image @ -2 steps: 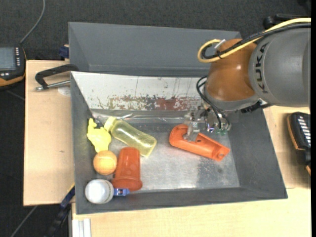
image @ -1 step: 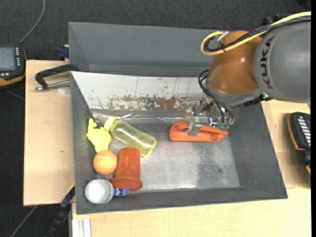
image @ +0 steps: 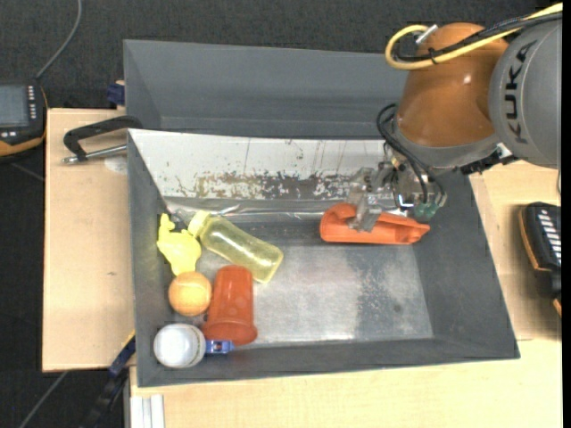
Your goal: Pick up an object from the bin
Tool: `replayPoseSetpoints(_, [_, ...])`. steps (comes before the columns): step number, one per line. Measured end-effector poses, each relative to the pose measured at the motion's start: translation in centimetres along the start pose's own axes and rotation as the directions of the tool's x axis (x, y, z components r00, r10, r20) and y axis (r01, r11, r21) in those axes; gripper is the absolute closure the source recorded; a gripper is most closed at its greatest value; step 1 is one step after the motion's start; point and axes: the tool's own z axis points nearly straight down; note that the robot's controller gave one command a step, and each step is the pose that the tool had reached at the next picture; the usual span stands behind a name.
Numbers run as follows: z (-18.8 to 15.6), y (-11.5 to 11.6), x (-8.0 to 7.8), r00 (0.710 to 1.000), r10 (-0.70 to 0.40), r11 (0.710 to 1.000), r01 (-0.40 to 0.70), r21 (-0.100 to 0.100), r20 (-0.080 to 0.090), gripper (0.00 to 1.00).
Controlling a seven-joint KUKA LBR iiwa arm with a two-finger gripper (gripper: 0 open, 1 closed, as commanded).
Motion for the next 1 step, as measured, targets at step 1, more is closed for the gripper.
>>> replayPoseSetpoints(1, [-7.57,0.07,-1.32,0.996,0.085,0.996,-0.085,-0.001,0.01,1.0])
